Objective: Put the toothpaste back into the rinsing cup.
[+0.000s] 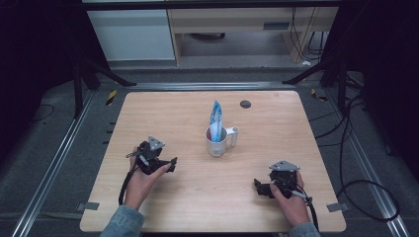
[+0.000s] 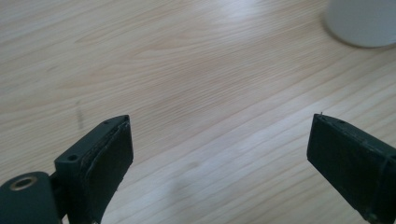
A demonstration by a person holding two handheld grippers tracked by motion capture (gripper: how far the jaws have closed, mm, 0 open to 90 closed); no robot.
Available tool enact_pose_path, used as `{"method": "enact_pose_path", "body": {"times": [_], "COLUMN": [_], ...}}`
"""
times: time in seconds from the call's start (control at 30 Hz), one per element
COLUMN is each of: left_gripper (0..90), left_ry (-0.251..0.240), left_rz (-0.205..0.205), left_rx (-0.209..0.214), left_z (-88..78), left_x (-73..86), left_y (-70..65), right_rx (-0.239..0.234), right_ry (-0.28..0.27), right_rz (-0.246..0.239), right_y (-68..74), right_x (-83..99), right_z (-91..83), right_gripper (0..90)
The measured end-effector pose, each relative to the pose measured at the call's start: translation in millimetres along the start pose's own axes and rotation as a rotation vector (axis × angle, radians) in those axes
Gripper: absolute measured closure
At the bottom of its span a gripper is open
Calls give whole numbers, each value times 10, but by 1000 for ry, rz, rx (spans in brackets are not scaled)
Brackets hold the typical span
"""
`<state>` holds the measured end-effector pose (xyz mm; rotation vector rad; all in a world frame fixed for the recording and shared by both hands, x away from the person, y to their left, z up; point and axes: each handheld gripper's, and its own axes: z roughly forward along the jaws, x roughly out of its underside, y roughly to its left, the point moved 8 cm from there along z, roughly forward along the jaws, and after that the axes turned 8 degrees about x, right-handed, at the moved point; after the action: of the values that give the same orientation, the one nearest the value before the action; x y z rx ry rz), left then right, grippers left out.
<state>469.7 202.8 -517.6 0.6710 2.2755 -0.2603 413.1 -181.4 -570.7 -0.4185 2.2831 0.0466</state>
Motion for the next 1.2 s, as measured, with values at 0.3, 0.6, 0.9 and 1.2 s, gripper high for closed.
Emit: {"method": "enact_pose_path", "body": {"times": [0.3, 0.6, 0.9, 1.2], "left_gripper": [65, 65, 65, 9], "left_ry": [21, 57, 69, -14], "left_rz": [-55, -127, -165, -189], "left_rx": [-54, -105, -104, -66], "left_z": [-61, -70, -3, 107], "left_x": [172, 429, 536, 572], "left_y": [429, 864, 1048, 1133], "right_rx": [0, -1, -2, -2], "right_ry": [0, -1, -1, -1], "right_rz": [-1, -2, -3, -2], "right_y": [0, 1, 2, 2], "right_x": [0, 0, -1, -1], "right_z": [0, 0, 0, 1], "right_gripper": [5, 5, 5, 5]}}
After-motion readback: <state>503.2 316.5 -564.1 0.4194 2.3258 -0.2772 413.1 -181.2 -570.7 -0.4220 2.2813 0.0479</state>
